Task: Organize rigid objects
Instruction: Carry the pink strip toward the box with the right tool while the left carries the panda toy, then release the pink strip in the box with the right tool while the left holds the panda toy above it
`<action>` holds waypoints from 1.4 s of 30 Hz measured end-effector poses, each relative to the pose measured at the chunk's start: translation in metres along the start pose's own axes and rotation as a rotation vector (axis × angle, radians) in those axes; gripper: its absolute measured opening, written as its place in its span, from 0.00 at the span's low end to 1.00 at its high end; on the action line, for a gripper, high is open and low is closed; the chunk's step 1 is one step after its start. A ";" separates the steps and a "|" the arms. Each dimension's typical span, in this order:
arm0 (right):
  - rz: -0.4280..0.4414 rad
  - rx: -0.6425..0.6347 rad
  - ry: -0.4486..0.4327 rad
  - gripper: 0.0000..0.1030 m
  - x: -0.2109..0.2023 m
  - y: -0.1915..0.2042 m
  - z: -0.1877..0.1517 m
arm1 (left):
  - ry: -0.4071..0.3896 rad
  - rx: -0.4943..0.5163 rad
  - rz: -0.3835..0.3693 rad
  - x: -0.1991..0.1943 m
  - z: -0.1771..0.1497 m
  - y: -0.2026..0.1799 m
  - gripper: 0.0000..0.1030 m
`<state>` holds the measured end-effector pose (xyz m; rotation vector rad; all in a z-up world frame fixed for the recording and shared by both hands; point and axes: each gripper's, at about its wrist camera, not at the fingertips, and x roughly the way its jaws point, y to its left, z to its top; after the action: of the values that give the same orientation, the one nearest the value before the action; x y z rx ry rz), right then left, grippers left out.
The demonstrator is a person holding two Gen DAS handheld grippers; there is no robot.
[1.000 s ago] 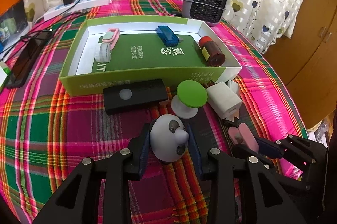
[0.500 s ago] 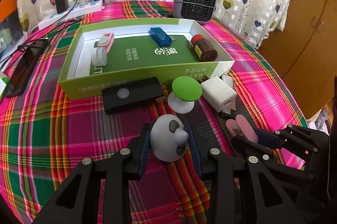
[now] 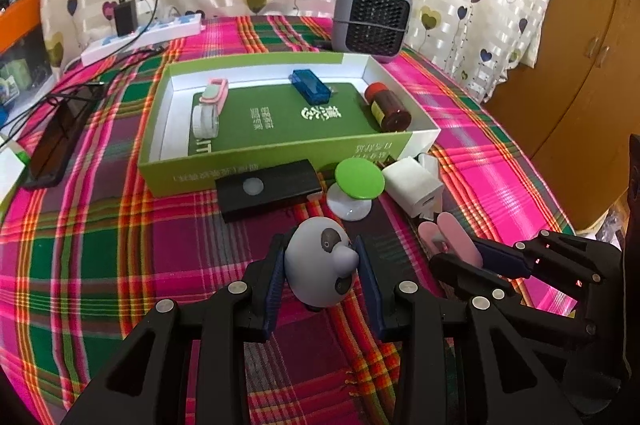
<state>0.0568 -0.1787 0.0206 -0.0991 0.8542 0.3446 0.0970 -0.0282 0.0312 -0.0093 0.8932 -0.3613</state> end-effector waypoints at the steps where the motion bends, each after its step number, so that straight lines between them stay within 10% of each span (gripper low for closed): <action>1: 0.001 -0.003 -0.004 0.18 -0.002 0.001 0.001 | -0.005 0.000 0.001 -0.002 0.001 0.000 0.33; 42: -0.023 0.036 -0.089 0.18 0.019 -0.041 0.116 | -0.084 -0.039 0.034 0.010 0.097 0.040 0.33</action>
<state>0.1659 -0.1866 0.0802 -0.0600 0.7706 0.3098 0.1891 -0.0077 0.0787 -0.0446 0.8160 -0.3098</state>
